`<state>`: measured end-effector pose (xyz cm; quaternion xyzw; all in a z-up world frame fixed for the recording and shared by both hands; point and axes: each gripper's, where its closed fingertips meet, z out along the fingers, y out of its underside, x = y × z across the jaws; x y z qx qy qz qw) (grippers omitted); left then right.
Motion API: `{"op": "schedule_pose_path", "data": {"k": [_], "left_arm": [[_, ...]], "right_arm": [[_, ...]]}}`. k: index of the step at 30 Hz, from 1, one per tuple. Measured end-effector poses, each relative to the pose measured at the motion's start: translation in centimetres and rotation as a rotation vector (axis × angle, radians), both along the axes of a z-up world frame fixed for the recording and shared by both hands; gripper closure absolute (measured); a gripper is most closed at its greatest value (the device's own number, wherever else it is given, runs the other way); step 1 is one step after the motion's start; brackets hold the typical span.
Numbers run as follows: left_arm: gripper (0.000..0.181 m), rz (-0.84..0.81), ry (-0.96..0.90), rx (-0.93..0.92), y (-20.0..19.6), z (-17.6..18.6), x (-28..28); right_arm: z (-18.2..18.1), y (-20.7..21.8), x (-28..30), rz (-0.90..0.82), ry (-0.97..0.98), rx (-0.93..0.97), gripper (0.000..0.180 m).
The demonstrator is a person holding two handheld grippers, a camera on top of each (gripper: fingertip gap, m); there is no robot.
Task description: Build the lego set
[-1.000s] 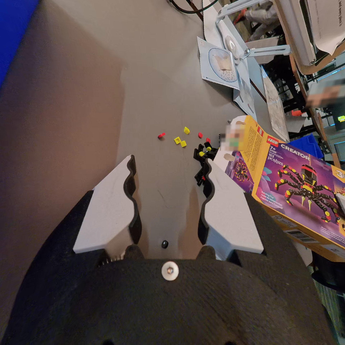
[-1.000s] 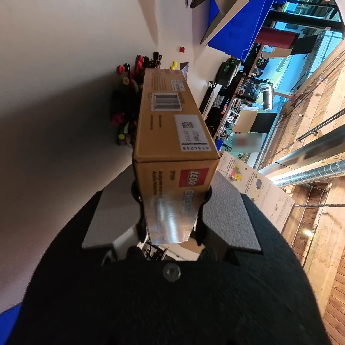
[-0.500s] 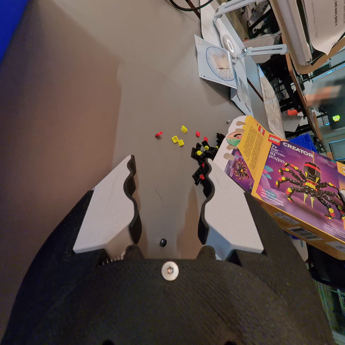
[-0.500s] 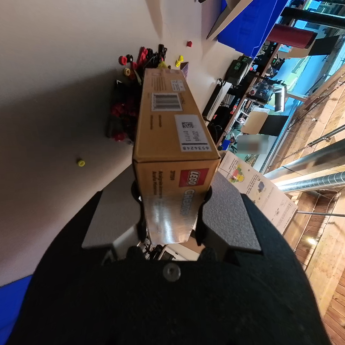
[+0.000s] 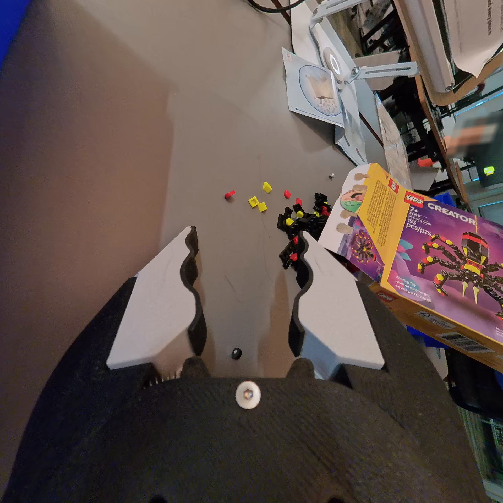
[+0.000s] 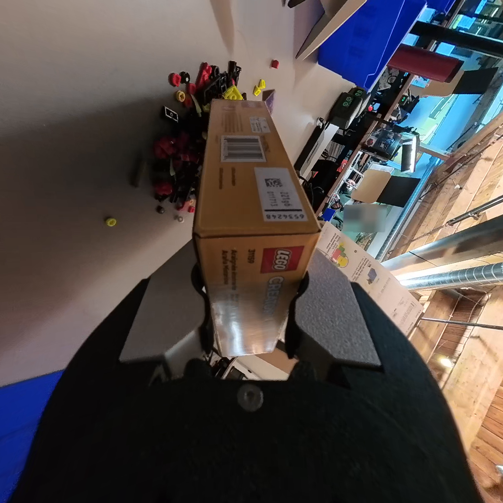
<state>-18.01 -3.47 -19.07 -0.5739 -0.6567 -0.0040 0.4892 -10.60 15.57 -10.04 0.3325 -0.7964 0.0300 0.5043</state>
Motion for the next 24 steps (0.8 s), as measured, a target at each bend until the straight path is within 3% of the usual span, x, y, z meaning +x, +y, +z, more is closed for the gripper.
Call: {"op": "schedule_pose_path", "data": {"k": [17, 24], "left_arm": [[0.109, 0.003, 0.002, 0.017, 0.0, 0.1, -0.1], [0.109, 0.005, 0.001, 0.024, 0.0, 0.2, -0.1]], "right_arm": [[3.0, -0.9, -0.2, 0.057, 0.011, 0.036, 0.120], [1.9, -0.6, -0.3, 0.008, -0.057, 0.044, 0.121]]}}
